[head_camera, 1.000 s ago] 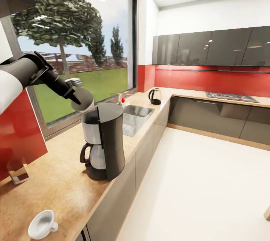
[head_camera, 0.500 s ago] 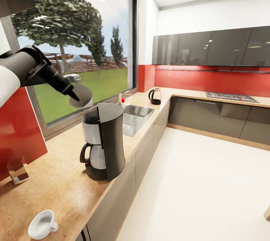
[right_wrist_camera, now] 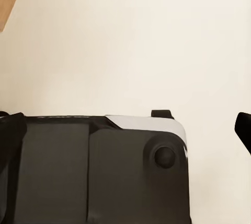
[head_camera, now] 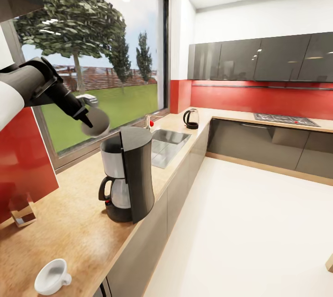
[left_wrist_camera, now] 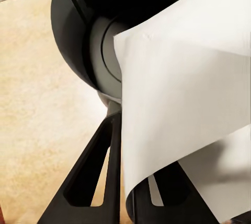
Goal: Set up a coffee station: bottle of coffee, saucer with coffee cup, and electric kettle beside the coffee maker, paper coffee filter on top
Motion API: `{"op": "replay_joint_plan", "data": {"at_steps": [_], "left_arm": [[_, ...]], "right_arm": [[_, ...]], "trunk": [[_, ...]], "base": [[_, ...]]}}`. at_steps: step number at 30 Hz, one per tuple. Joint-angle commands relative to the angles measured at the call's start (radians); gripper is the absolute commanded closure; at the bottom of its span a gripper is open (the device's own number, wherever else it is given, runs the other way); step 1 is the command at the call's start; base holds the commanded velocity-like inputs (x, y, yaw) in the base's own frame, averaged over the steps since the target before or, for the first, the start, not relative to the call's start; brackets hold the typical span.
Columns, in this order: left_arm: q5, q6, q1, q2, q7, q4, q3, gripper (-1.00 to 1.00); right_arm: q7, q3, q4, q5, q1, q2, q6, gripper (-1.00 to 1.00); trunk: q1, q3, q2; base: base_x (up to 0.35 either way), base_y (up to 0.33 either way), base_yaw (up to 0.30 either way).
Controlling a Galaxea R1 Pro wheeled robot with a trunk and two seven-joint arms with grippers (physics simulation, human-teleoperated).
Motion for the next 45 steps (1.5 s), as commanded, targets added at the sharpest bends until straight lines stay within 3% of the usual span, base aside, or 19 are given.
{"op": "replay_joint_plan", "data": {"at_steps": [1, 11, 12, 15, 19, 31, 37, 45], "left_arm": [[-0.011, 0.006, 0.0, 0.001, -0.007, 0.0, -0.002, 1.0], [-0.01, 0.005, 0.002, 0.002, -0.007, 0.005, -0.06, 1.0], [-0.008, 0.005, 0.002, 0.002, -0.007, 0.005, -0.14, 1.0], [0.012, 0.005, 0.002, 0.002, -0.007, 0.004, -0.14, 1.0], [0.069, 0.003, 0.002, 0.003, -0.007, 0.006, -0.141, 1.0], [0.093, 0.007, 0.003, 0.004, -0.007, 0.007, -0.14, 1.0], [0.126, 0.008, 0.003, 0.004, -0.007, 0.008, -0.139, 1.0], [0.146, 0.009, 0.013, 0.003, -0.007, 0.008, -0.141, 1.0]], "right_arm": [[-0.002, -0.001, 0.001, 0.001, 0.0, 0.0, -0.003, -1.0], [-0.005, 0.0, 0.002, 0.002, 0.0, 0.0, -0.005, -1.0], [-0.005, 0.001, 0.002, 0.002, 0.0, 0.0, -0.007, -1.0], [-0.005, 0.001, 0.002, 0.002, 0.0, 0.0, -0.007, -1.0], [-0.005, 0.002, 0.002, 0.002, 0.0, 0.0, -0.007, -1.0], [-0.005, 0.004, 0.002, 0.003, 0.0, 0.0, -0.008, -1.0], [-0.005, 0.004, 0.002, 0.003, 0.0, 0.001, -0.008, -1.0], [-0.005, 0.004, 0.002, 0.003, 0.0, 0.002, -0.008, -1.0]], "trunk": [[0.0, 0.0, -0.001], [0.0, 0.0, -0.001], [0.0, 0.0, -0.001], [0.0, 0.0, -0.001], [0.0, 0.0, -0.001], [0.0, 0.0, -0.001], [0.0, 0.0, -0.001], [0.0, 0.0, -0.001]], "base": [[0.0, 0.0, 0.0], [0.0, 0.0, 0.0], [0.0, 0.0, 0.0], [0.0, 0.0, 0.0], [0.0, 0.0, 0.0], [0.0, 0.0, 0.0], [0.0, 0.0, 0.0], [0.0, 0.0, 0.0]]}}
